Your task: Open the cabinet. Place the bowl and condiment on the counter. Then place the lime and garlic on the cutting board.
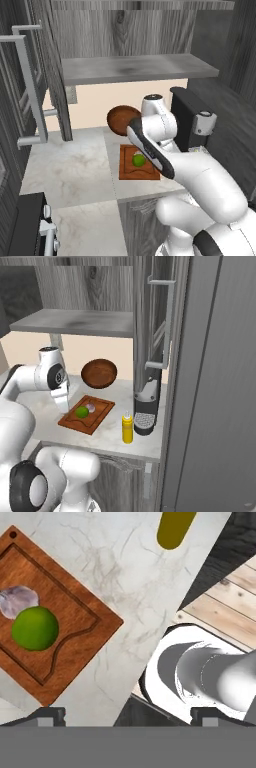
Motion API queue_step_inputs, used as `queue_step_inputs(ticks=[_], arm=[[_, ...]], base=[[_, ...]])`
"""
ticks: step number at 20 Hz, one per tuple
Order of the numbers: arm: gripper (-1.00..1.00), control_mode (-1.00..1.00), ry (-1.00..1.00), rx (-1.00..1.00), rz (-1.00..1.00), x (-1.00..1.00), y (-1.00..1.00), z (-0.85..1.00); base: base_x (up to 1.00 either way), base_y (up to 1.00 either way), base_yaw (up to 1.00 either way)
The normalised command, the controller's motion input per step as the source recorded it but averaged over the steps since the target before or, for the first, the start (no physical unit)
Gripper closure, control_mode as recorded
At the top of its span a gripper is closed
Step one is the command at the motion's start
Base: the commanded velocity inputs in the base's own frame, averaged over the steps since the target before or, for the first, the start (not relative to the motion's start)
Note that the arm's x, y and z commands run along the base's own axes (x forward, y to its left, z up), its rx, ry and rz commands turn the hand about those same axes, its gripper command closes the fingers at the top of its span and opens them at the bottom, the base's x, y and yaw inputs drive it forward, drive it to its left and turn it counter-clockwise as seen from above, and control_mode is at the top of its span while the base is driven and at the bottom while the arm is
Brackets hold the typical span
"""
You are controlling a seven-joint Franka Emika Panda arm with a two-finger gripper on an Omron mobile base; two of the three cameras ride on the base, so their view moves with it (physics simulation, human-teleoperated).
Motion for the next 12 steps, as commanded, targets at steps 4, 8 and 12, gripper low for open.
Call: queue_step_inputs(ticks=[4,8,12], arm=[[-1.0,-1.0,-0.02,0.01,0.0,-0.81,-0.1,0.31],[-1.0,-1.0,-0.21,0.0,0.0,-0.82,-0.3,0.05],[-1.0,-1.0,-0.41,0.0,0.09,-0.68,-0.36,0.03]], base=[[0.0,0.0,0.0],[0.0,0.0,0.0],[0.0,0.0,0.0]])
